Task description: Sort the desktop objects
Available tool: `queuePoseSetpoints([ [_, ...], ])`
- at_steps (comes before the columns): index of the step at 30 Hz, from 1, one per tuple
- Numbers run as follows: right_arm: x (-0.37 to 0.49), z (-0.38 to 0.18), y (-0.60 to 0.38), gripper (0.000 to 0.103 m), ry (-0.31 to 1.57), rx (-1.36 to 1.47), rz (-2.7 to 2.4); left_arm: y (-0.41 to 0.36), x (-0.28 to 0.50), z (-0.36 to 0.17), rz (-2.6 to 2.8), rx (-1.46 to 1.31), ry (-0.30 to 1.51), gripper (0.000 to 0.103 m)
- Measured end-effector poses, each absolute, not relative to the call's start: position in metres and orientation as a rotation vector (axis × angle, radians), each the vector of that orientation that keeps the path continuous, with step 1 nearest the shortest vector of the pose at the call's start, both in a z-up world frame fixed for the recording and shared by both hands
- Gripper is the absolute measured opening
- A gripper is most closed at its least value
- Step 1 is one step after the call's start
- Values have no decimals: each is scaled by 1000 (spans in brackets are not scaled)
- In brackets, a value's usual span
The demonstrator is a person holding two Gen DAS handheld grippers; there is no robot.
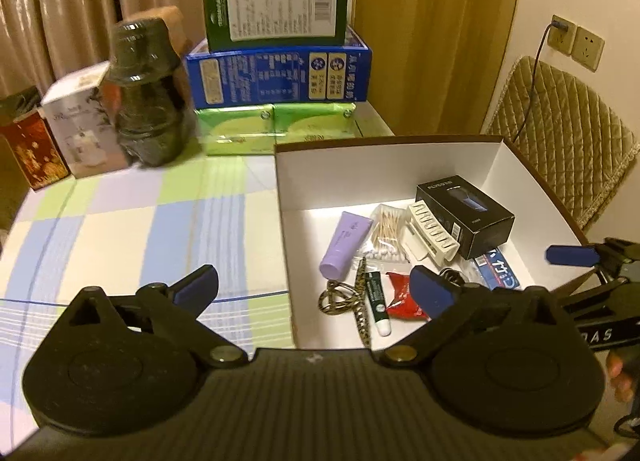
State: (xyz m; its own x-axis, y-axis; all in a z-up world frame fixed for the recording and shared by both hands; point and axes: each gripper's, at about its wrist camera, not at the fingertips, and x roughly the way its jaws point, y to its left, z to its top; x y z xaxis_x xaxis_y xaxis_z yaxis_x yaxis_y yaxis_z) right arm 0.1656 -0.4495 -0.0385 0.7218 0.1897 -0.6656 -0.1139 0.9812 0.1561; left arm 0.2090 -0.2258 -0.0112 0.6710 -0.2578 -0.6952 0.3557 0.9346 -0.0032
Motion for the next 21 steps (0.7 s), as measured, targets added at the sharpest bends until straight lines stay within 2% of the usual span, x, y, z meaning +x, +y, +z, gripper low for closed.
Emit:
queuePoseSetpoints([
  [16,103,-15,-407,101,698,150,58,-173,154,16,-342,203,664,102],
  [21,84,-11,-385,101,701,183,47,-142,136,22,-359,181,689,102],
])
